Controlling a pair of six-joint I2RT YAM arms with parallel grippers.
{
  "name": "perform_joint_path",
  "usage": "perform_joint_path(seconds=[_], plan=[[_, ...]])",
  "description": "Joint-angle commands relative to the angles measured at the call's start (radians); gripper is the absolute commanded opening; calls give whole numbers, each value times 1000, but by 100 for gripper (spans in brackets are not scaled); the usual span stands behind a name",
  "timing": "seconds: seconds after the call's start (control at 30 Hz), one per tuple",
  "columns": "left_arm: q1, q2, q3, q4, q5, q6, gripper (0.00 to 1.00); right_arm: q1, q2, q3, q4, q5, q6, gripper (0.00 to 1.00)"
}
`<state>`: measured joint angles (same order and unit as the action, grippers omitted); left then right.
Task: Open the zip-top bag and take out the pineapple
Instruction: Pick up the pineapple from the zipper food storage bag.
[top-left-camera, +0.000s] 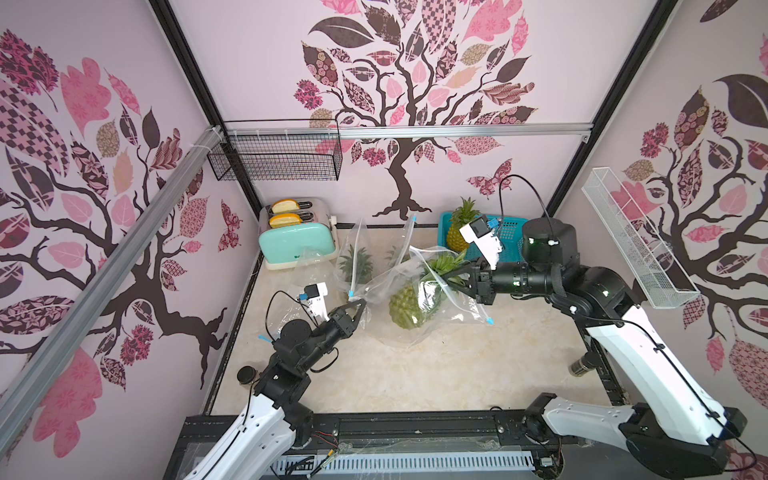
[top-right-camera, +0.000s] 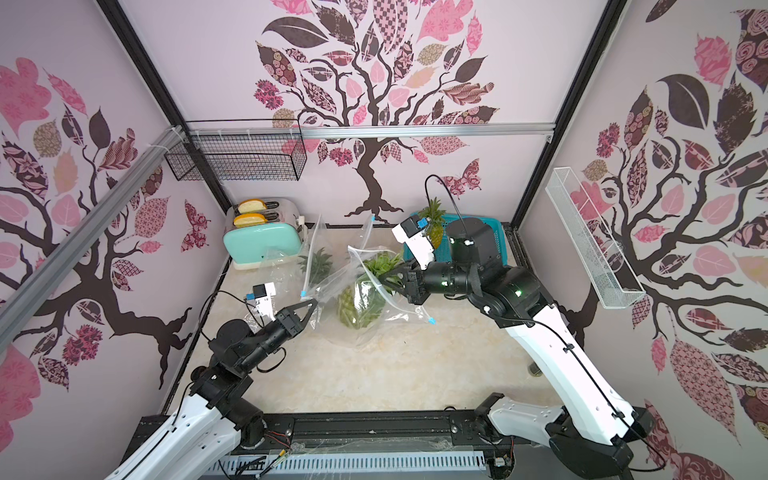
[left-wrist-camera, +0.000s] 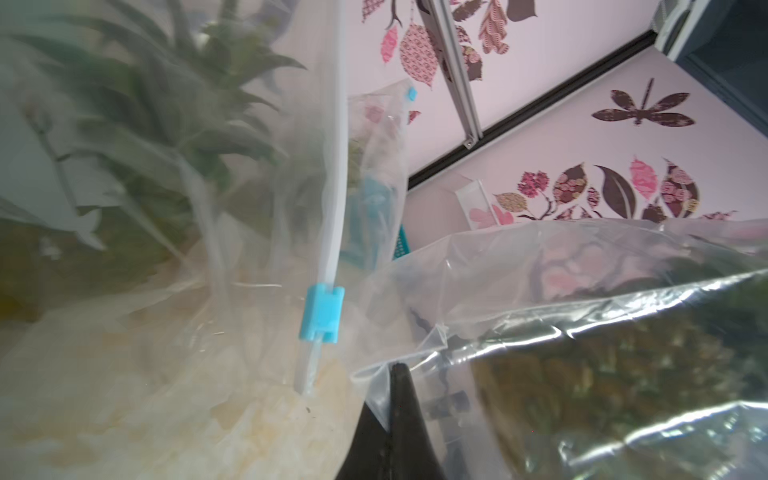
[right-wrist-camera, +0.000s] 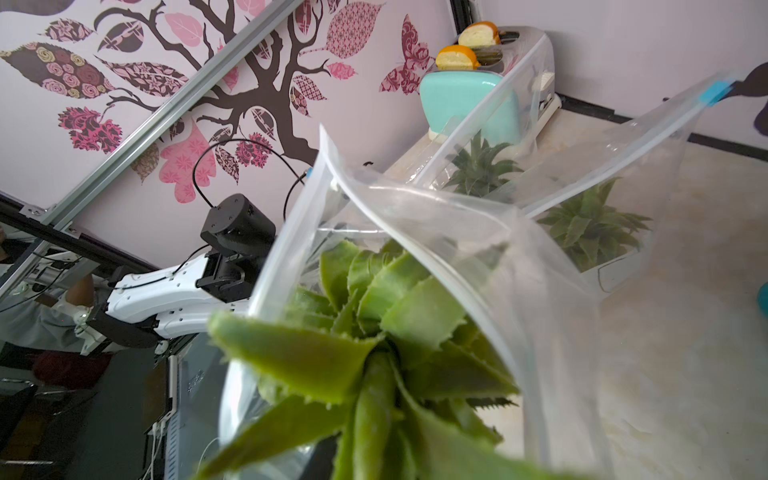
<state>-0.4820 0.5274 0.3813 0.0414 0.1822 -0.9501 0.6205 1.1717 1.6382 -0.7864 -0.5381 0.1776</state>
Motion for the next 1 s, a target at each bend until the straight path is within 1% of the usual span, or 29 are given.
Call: perform_joint_path(seconds=[0.0, 0.13, 0.23, 0.3, 0.43, 0.57, 0.73, 0.97], plan=[[6, -47, -40, -278, -146, 77, 0, -2, -19, 106, 59, 50, -23, 0], [4, -51, -51, -394, -209, 77, 0, -2, -17, 137, 70, 93, -22, 0], [4, -40, -30, -473, -285, 92, 0, -3, -18, 160, 84, 113, -17, 0], [3, -27, -9, -496, -314, 107, 0, -5, -21, 172, 92, 123, -11, 0], [5, -8, 17, -497, -324, 117, 0, -5, -32, 182, 117, 146, 3, 0], [4, 14, 20, -489, -319, 114, 0, -13, -37, 182, 177, 59, 43, 0], [5, 0, 11, -453, -304, 105, 0, -15, -25, 184, 241, -43, 94, 0], [2, 30, 26, -444, -252, 111, 0, -15, 3, 153, 390, -125, 168, 0]])
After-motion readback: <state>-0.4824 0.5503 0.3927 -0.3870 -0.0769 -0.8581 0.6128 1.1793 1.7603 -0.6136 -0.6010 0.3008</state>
